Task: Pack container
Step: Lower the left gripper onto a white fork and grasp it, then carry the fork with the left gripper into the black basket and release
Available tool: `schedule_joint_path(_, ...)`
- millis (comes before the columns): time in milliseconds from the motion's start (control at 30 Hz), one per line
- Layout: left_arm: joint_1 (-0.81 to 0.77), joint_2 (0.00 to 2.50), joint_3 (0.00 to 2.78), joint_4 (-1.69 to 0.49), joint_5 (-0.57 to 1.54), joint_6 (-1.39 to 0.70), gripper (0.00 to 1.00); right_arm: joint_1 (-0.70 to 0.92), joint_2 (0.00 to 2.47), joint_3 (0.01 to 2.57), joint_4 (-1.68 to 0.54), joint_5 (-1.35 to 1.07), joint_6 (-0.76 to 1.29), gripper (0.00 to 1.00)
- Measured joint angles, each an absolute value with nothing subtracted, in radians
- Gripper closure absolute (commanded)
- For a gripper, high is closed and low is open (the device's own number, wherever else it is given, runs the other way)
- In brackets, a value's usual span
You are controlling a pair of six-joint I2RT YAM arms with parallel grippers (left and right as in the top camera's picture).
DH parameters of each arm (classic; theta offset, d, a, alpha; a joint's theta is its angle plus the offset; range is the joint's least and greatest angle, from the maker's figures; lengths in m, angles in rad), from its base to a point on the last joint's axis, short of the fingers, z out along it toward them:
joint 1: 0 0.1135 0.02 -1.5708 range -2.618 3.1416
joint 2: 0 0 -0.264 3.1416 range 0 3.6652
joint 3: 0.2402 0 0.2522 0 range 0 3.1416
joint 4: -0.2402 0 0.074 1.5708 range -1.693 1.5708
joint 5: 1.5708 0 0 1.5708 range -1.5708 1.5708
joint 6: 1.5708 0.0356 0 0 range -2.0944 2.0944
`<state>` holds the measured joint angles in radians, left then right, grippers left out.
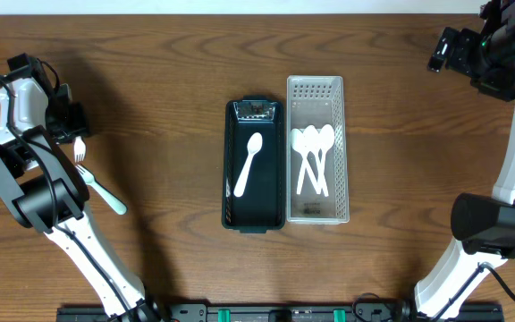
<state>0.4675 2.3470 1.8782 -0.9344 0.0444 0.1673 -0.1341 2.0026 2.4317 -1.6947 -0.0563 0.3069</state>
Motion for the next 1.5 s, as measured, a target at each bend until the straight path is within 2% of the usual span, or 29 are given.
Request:
schedule_joint_path(67,0.467,2.347,1.878,-0.934,0.038,0.158,0.79,-0.134,2.003,2.432,-1.695,-0.056,0.307,0.01)
schedule_joint_path(167,0.467,2.347,1.878,-0.934,0.026,0.151,0.89,-0.134,2.003,2.432,-1.695,-0.056,0.307,0.01)
schedule_joint_path(267,0.467,2.347,1.879,-0.933,0.018,0.154,0.94,-0.134,2.003,2.432,-1.695,-0.056,0.307,0.01)
schedule_joint_path(600,0.446,2.326,1.879,-0.968,0.011,0.150,0.94,-0.134,2.003,2.432,-1.695,-0.056,0.307,0.01)
schedule_joint_path(733,0.375,2.210,1.879,-1.033,0.014,0.141,0.94,-0.134,2.003,2.432,-1.694,-0.056,0.307,0.01)
schedule_joint_path(900,0.197,1.944,1.903,-1.096,0.039,0.086,0.94,-0.134,2.003,2.432,-1.687,-0.048,0.307,0.01)
schedule_joint_path(1100,-0.100,1.710,1.935,-1.132,0.068,-0.026,0.94,-0.134,2.003,2.432,-1.681,-0.024,0.303,0.01)
schedule_joint_path(1267,-0.322,1.700,1.932,-1.156,0.076,-0.133,0.94,-0.134,2.003,2.432,-1.682,-0.017,0.282,0.01)
schedule_joint_path(1500,-0.464,1.811,1.855,-1.157,0.076,-0.288,0.94,-0.134,2.003,2.432,-1.682,-0.007,0.252,0.01)
